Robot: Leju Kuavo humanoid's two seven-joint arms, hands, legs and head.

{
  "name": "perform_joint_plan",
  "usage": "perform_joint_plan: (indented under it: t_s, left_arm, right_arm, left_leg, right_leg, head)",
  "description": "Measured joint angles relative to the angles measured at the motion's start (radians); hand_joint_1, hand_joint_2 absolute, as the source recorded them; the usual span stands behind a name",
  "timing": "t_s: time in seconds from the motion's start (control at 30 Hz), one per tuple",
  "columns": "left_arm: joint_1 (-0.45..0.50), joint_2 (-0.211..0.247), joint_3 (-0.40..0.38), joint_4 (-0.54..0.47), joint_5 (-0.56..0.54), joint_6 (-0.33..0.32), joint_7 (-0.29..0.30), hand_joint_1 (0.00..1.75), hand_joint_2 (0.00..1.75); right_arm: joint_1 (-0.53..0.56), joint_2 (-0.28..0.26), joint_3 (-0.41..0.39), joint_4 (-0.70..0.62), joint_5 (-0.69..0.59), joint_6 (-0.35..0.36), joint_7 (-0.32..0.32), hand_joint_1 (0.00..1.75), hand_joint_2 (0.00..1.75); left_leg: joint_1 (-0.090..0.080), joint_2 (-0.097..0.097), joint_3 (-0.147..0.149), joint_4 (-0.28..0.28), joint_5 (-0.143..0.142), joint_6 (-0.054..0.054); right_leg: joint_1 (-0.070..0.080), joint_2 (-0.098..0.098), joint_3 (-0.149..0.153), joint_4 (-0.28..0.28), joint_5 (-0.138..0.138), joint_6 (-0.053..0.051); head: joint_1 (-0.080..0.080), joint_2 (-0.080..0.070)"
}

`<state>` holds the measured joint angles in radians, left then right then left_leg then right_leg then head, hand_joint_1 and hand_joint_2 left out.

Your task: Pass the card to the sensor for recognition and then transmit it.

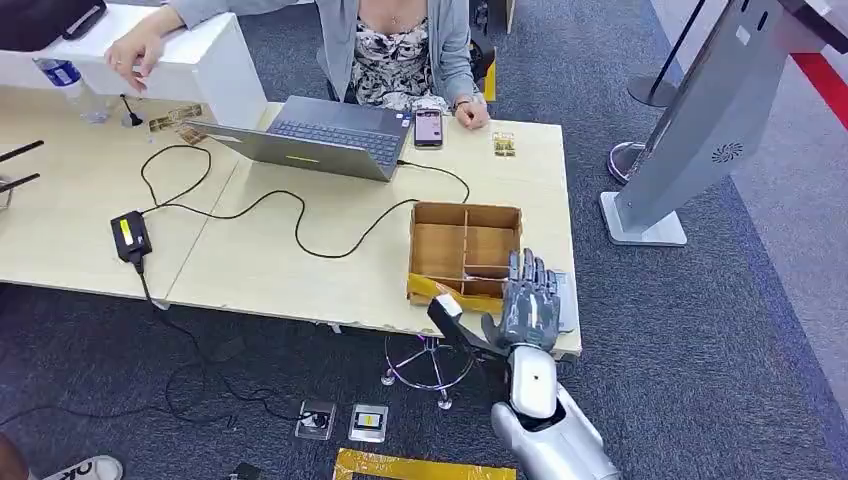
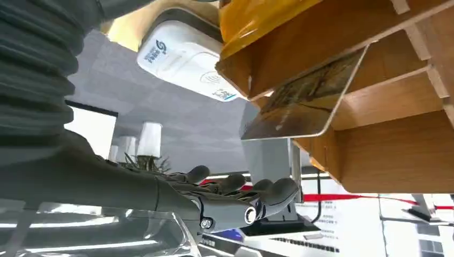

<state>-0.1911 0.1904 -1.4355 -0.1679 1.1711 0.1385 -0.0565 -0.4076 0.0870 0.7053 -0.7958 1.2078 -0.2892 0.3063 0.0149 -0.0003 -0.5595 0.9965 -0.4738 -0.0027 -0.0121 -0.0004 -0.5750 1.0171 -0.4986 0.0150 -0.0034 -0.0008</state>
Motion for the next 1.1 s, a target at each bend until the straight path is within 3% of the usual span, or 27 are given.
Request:
perform_joint_plan:
  t_s: [1.1]
  left_arm:
    - [-0.003, 0.0, -0.001, 0.0, -0.07, -0.018, -0.003, 0.0, 0.0]
  right_arm:
    - [0.047, -0.011, -0.027, -0.073, -0.013, 0.001, -0.001, 0.0, 1.75]
  left_leg:
    - [0.0, 0.0, 0.0, 0.0, 0.0, 0.0]
  right_leg:
    - [0.0, 0.0, 0.0, 0.0, 0.0, 0.0]
  head:
    - [0.0, 0.0]
